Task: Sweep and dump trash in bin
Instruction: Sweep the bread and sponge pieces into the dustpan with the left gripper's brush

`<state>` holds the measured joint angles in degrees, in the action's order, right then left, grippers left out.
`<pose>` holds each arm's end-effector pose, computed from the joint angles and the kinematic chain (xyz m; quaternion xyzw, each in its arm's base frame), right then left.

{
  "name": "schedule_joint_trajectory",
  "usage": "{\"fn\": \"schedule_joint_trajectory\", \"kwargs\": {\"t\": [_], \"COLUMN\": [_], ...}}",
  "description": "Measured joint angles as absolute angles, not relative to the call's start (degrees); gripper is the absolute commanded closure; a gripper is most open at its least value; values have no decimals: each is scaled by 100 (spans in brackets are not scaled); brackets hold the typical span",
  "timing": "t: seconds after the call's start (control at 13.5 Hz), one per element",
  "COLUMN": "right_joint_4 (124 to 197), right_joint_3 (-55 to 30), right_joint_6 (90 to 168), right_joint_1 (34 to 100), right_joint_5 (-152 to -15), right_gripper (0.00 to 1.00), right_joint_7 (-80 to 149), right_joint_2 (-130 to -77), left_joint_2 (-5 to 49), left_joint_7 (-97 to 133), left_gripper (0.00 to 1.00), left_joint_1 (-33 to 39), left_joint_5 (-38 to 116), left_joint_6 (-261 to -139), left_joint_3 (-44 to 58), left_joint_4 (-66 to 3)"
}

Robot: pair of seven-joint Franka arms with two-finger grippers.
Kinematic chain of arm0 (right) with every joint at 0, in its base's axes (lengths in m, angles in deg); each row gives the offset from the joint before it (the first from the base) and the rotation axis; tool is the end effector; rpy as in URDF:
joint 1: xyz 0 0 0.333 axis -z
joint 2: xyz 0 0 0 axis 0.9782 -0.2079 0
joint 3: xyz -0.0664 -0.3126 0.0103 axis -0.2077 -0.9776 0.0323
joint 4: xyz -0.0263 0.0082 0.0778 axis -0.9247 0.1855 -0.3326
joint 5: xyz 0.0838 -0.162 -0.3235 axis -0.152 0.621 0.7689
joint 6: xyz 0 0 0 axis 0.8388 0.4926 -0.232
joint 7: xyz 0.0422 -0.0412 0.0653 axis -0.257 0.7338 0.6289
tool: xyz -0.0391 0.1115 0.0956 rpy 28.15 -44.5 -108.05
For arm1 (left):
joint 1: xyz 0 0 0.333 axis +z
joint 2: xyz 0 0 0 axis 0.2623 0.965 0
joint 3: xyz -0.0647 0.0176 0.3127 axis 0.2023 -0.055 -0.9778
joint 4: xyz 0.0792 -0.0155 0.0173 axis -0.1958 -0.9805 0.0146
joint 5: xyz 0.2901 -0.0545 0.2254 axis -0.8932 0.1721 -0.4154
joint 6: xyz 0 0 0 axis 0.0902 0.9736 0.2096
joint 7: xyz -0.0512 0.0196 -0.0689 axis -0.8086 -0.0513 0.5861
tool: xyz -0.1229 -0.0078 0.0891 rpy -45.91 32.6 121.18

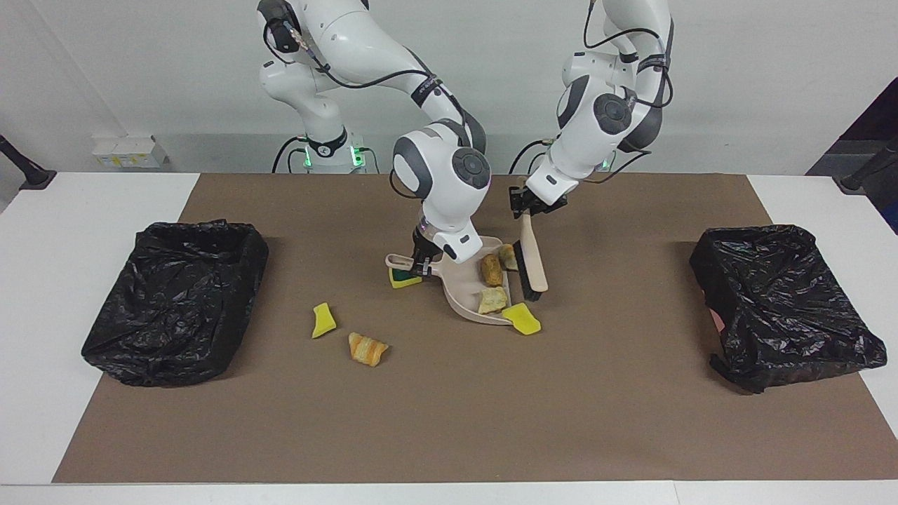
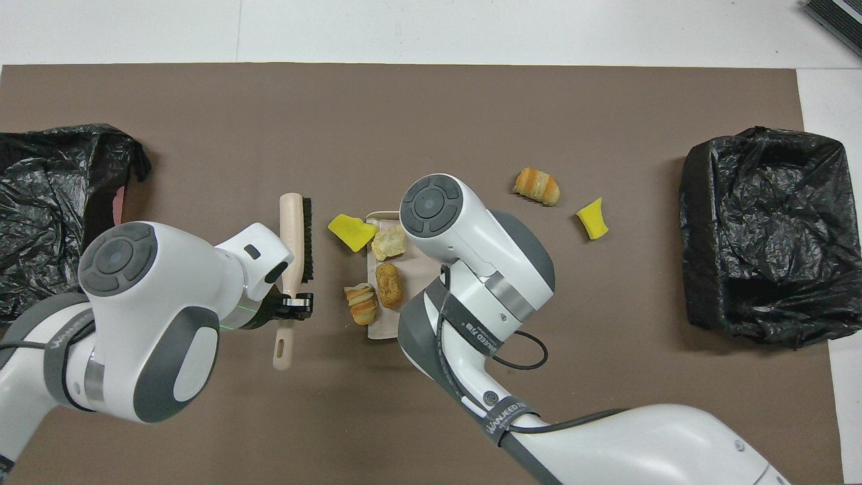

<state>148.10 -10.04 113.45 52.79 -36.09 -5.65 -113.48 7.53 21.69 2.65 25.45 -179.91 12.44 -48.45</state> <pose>0.5354 0.3124 0.3324 0.7077 0.6874 -0.1400 0.0840 0.4495 -0.1921 0.3839 0.9959 -0.0325 -0.0511 0.0673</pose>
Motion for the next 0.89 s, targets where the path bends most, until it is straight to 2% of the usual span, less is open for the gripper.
{"fn": "schedule_joint_trajectory", "kwargs": {"t": [0.44, 0.67, 0.89], "right_joint_4": [14810, 14810, 14811], "right_joint_3": [-1004, -1004, -1004], "right_joint_6": [11346, 11346, 11346], "right_joint_1": [5279, 5279, 5279], "right_joint_5": [-3609, -3609, -3609], "right_gripper": [100, 100, 100], "right_joint_7": [-565, -564, -564], "right_joint_2": [-11349, -11349, -11349], "left_joint_2": [1769, 1854, 1732], "left_joint_7": [3073, 3002, 2218], "left_gripper": [100, 100, 100], "left_joint_1": [385, 88, -321], "left_joint_5": [1725, 1720, 1996], "left_joint_6": [-18615, -18534, -17946], "left_joint_3": [1325, 1385, 1410], "left_joint_4": [-4581, -4588, -4592]}}
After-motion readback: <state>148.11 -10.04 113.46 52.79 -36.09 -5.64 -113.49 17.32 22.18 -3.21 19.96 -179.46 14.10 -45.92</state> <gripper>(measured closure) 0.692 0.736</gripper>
